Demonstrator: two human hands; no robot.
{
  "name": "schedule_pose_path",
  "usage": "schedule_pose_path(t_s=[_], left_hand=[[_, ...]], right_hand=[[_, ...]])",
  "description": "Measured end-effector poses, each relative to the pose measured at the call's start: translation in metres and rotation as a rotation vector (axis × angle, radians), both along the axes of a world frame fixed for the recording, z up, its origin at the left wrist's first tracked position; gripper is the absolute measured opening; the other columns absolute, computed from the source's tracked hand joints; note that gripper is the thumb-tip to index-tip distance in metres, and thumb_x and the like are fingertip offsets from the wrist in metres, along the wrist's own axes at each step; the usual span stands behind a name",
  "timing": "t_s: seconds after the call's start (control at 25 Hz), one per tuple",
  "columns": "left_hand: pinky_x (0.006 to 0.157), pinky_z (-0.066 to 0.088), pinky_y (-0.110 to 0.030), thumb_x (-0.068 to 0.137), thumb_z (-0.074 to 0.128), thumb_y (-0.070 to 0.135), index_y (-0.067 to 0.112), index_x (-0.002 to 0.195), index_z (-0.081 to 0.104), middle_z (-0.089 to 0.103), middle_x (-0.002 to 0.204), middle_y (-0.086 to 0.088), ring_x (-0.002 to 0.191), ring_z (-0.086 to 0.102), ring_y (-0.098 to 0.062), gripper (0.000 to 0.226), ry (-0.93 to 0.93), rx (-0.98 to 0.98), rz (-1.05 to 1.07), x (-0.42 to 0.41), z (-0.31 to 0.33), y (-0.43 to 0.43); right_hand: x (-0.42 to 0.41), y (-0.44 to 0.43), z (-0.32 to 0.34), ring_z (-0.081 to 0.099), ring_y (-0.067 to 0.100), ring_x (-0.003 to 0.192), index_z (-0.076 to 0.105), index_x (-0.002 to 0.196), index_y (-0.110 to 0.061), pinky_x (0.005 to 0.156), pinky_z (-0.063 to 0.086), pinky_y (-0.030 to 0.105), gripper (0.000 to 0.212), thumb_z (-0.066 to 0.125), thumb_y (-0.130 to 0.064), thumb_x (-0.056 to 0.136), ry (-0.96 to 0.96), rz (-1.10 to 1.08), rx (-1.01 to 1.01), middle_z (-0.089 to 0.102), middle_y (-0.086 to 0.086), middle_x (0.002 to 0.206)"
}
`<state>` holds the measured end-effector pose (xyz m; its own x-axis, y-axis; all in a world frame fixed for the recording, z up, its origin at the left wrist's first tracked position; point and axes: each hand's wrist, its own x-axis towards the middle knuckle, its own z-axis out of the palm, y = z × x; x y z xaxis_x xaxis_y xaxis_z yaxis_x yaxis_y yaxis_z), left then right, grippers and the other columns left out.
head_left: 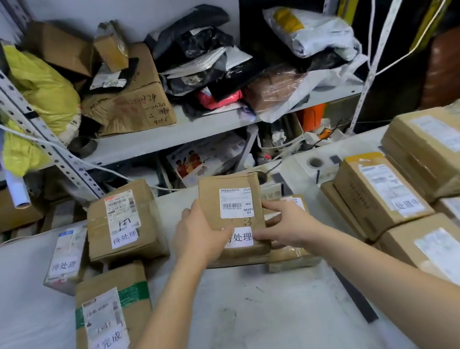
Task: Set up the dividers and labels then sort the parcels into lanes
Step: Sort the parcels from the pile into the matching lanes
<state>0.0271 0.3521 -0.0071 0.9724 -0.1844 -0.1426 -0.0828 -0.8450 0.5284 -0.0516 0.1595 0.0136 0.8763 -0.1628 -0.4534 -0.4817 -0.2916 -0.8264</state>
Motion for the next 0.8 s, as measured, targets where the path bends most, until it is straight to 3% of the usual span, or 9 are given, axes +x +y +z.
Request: schedule_pose_path(t_s=[0.16,0.24,0.36,0.52,0.68,0.8], left_hand=[[0.085,0.057,-0.043,0.067,0.079,0.049,0.033,0.128,0.052,0.060,0.117,0.005,0.104,0.063,-0.019,0.068,0.058,-0.091,0.025,-0.058,-0.009,-0.015],[0.087,0.058,-0.045,0.067,0.082,0.046,0.033,0.130,0.052,0.060,0.117,0.005,0.105,0.063,-0.019,0.071,0.087,-0.138,0.040,-0.091,-0.014,-0.024],[0.085,0.059,-0.044,0.065,0.082,0.044,0.036,0.131,0.051,0.061,0.116,0.007,0.103,0.064,-0.018,0.073,0.094,-0.164,0.080,-0.136,-0.021,-0.039],[0.084,0.060,-0.044,0.065,0.081,0.047,0.035,0.134,0.051,0.063,0.120,0.005,0.104,0.065,-0.018,0.075,0.110,-0.160,0.124,-0.190,-0.031,-0.056],[0.083,0.061,-0.043,0.070,0.081,0.048,0.034,0.135,0.048,0.060,0.120,0.006,0.104,0.062,-0.016,0.074,0.139,-0.148,0.175,-0.232,-0.046,-0.068],[0.088,0.059,-0.043,0.076,0.081,0.043,0.034,0.137,0.047,0.058,0.124,0.006,0.109,0.060,-0.015,0.071,0.175,-0.184,0.168,-0.250,-0.062,-0.076]], right_hand=[[-0.058,-0.020,-0.007,0.077,0.019,0.090,0.059,0.132,-0.039,0.079,0.065,0.040,0.065,0.086,-0.014,0.079,0.018,-0.024,0.062,0.079,-0.001,0.093],[-0.086,-0.031,-0.013,0.077,0.022,0.092,0.057,0.139,-0.034,0.077,0.065,0.041,0.073,0.087,-0.012,0.077,0.047,-0.050,0.090,0.079,0.000,0.096],[-0.127,-0.050,-0.024,0.077,0.022,0.095,0.063,0.130,-0.032,0.082,0.063,0.049,0.061,0.085,-0.009,0.078,0.049,0.003,0.119,0.080,-0.002,0.100],[-0.169,-0.069,-0.034,0.077,0.020,0.093,0.042,0.153,-0.023,0.072,0.064,0.035,0.083,0.083,-0.007,0.082,0.108,0.019,0.135,0.078,0.003,0.106],[-0.202,-0.077,-0.047,0.077,0.018,0.092,0.046,0.149,-0.032,0.081,0.064,0.041,0.077,0.081,-0.010,0.084,0.140,0.073,0.101,0.078,0.000,0.104],[-0.214,-0.078,-0.061,0.070,0.007,0.093,0.043,0.150,-0.034,0.076,0.061,0.027,0.077,0.081,-0.018,0.085,0.119,0.109,-0.025,0.074,-0.005,0.115]])
